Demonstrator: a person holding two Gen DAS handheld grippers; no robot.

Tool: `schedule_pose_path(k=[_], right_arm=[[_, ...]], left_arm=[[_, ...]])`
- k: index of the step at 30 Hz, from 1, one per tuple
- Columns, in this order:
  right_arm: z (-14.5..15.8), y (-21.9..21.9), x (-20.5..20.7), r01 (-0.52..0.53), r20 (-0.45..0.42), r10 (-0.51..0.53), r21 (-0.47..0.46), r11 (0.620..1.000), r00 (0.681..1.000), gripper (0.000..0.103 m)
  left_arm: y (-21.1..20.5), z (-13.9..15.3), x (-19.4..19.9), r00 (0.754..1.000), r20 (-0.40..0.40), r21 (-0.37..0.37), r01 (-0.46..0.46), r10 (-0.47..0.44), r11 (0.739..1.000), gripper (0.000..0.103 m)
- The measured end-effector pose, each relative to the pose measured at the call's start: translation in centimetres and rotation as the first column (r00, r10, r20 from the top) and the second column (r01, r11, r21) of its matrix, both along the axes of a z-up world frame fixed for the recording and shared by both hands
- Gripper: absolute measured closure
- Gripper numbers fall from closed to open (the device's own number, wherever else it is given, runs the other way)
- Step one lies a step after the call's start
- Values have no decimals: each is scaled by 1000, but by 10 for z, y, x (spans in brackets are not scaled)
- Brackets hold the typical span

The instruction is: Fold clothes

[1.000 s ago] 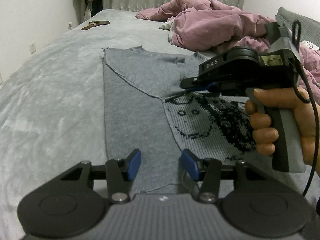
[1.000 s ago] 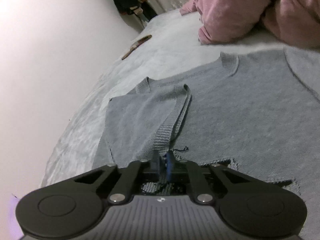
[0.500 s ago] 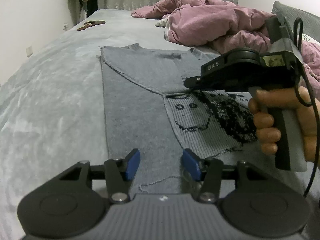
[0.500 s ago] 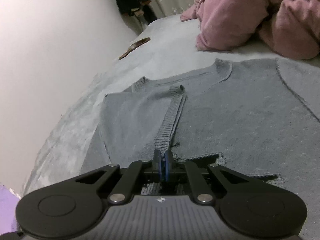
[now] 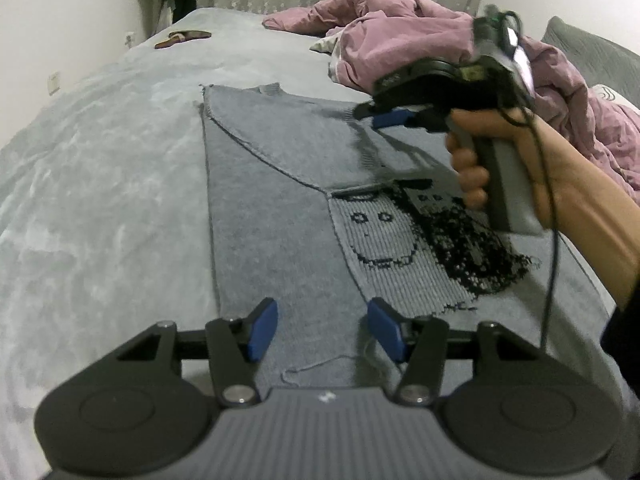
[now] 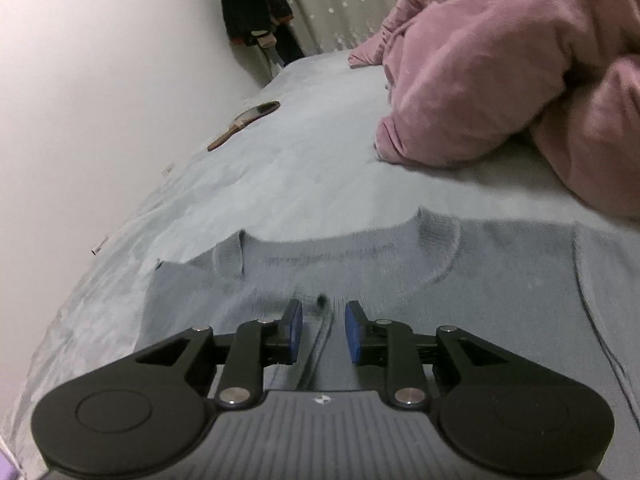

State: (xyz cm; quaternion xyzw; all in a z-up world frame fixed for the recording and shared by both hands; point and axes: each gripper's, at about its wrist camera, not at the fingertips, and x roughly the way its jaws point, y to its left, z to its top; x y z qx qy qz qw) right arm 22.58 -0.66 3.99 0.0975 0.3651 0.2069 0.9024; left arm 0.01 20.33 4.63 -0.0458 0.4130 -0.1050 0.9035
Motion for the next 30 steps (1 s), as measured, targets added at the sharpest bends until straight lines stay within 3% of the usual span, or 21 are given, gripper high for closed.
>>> schedule_pose_path(k=[3,4,5,6,13,20,26,30], right_arm=[[-5,10,5,-32,27,34,-62,998,999,81],[-5,12,5,-39,37,42,-74,996,998,86],[-4,12,4,-41,51,45,-75,996,998,96],[-4,12,2,-43,64,48,-75,996,997,97],[7,9,-2,-7,122,17,-86,996,992,98],[-3,15,3,7,90,7,-152,988,996,98],[-4,13,-1,54,108,-39,-140,989,993,98],[-7,20,-2,54,114,-32,-189,981,993,98]], left_arm=[[1,-1,1,1000,0,-3,3,-3,1000,50],[1,-1,1,1000,-1,-3,3,-3,1000,50],[0,-1,1,1000,0,0,4,-4,1000,50],[0,-1,1,1000,0,4,6,-6,1000,49],[-2,-1,2,1000,2,15,9,-9,1000,49],[-3,-2,1,1000,5,24,17,-17,1000,47],[-1,-1,1,1000,4,19,20,-20,1000,47],[-2,-1,1,1000,5,21,22,-22,1000,47]])
